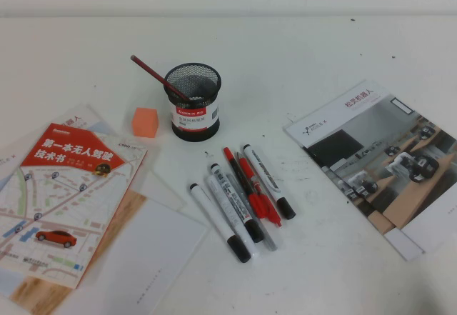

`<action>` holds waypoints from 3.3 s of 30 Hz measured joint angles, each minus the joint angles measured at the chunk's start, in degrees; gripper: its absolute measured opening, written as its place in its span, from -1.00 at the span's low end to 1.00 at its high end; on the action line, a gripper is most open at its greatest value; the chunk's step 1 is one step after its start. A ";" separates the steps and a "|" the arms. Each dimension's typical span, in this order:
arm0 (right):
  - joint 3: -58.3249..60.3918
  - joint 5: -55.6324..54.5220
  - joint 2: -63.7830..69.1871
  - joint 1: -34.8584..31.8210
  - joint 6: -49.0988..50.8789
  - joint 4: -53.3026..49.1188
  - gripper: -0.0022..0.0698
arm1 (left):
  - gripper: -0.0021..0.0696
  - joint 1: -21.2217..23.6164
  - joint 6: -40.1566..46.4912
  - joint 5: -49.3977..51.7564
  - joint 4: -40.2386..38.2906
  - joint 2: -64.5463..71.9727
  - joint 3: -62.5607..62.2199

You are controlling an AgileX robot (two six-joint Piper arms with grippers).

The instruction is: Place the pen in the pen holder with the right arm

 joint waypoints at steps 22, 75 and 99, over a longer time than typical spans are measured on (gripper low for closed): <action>0.00 0.00 0.00 0.00 0.00 0.00 -1.00 | -0.94 0.00 0.00 0.00 0.00 0.00 0.00; -18.17 9.28 13.68 0.00 -17.83 44.41 -1.00 | -0.94 0.00 0.00 0.00 0.00 0.00 0.00; -79.96 49.55 97.07 22.44 -11.08 6.71 -1.00 | -0.94 0.00 0.00 0.00 0.00 0.00 0.00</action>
